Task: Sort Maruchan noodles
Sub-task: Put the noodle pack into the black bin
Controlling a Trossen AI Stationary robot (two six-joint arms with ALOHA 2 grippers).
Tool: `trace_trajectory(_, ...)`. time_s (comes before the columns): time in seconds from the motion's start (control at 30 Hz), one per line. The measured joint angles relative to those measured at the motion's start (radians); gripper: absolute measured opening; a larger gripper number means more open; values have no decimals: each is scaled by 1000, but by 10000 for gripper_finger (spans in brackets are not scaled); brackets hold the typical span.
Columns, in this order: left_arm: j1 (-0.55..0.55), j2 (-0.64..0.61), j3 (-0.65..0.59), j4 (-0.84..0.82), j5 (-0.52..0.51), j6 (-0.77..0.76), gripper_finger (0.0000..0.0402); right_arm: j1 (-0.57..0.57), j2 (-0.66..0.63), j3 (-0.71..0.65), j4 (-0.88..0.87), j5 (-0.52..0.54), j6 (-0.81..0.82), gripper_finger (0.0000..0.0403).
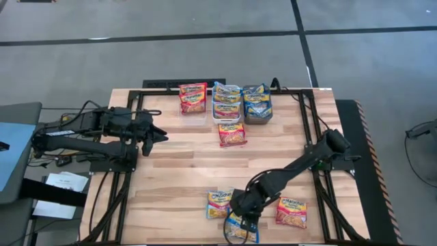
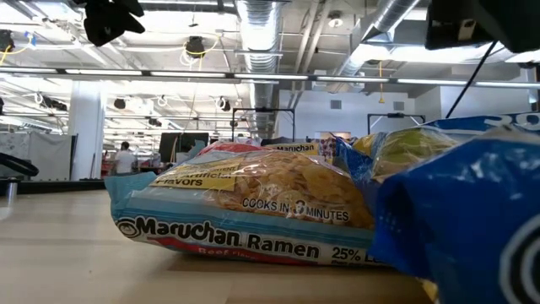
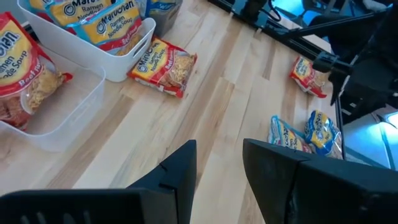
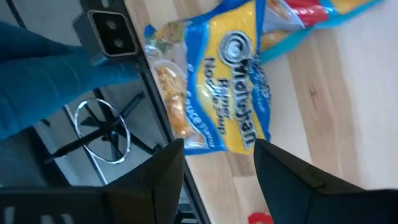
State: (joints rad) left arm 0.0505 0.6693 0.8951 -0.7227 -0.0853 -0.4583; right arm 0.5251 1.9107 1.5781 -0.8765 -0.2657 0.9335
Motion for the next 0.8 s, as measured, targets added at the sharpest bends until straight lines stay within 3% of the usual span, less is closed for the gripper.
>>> trace_trajectory(0.27, 0, 0, 0, -3, 0, -3, 116, 4, 80, 2, 73, 36, -19, 217)
trace_trajectory(0.8, 1, 18, 0, -11, -7, 1, 116, 5, 195, 2, 123, 0, 10, 217)
